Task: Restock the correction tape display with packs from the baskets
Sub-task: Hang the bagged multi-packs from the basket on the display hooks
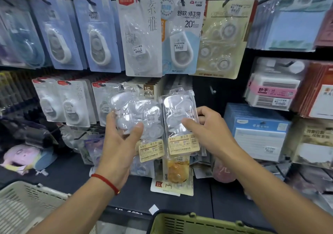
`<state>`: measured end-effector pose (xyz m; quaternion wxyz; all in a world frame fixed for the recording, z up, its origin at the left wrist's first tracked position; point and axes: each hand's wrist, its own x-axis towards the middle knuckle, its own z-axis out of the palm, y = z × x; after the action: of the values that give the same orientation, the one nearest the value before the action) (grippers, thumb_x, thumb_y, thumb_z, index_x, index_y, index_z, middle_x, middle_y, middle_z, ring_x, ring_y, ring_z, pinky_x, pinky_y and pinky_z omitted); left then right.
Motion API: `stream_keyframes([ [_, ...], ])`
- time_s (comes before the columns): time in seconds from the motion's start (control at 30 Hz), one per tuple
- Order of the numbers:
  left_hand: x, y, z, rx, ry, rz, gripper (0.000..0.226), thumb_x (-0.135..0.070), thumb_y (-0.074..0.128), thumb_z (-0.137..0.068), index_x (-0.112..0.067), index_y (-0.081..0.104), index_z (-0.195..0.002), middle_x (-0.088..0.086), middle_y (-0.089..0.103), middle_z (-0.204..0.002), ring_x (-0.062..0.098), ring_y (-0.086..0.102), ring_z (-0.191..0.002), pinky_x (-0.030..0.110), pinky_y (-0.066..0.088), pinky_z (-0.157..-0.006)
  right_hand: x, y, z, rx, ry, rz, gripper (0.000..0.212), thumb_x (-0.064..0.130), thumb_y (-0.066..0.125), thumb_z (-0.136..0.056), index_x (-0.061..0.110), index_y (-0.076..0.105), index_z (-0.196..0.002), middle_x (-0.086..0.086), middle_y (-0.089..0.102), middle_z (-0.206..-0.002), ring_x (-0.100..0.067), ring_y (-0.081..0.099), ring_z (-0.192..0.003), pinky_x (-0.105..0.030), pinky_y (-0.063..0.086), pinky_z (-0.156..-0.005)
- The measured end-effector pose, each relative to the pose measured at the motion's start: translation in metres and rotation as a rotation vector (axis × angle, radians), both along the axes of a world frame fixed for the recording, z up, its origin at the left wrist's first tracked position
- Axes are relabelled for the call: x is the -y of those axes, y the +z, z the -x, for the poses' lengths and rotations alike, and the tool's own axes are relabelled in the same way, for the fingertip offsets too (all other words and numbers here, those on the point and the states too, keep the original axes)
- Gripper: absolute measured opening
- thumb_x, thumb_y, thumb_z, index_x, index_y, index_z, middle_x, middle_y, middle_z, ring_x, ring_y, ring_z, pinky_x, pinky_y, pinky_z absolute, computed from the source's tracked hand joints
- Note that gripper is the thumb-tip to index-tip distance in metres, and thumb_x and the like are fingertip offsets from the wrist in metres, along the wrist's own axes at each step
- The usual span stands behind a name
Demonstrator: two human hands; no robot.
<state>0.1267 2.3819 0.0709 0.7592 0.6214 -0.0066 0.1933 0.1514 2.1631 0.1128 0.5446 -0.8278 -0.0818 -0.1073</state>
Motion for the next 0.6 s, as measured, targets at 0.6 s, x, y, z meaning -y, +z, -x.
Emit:
stream_keyframes([
  [0.6, 0.017, -0.001, 0.005, 0.028, -0.228, 0.027, 0.045, -0.020, 0.073, -0.094, -0.036, 0.051, -0.131, 0.007, 0.074, -0.130, 0.031, 0.072, -0.120, 0.059, 0.056, -0.102, -0.009, -0.009, -0.001, -0.074, 0.265, 0.226, 0.024, 0.047, 0.071, -0.095, 0.028, 0.065, -0.110, 0.009, 0.078, -0.109, -0.007, 0.075, -0.100, -0.044, 0.062, -0.093],
])
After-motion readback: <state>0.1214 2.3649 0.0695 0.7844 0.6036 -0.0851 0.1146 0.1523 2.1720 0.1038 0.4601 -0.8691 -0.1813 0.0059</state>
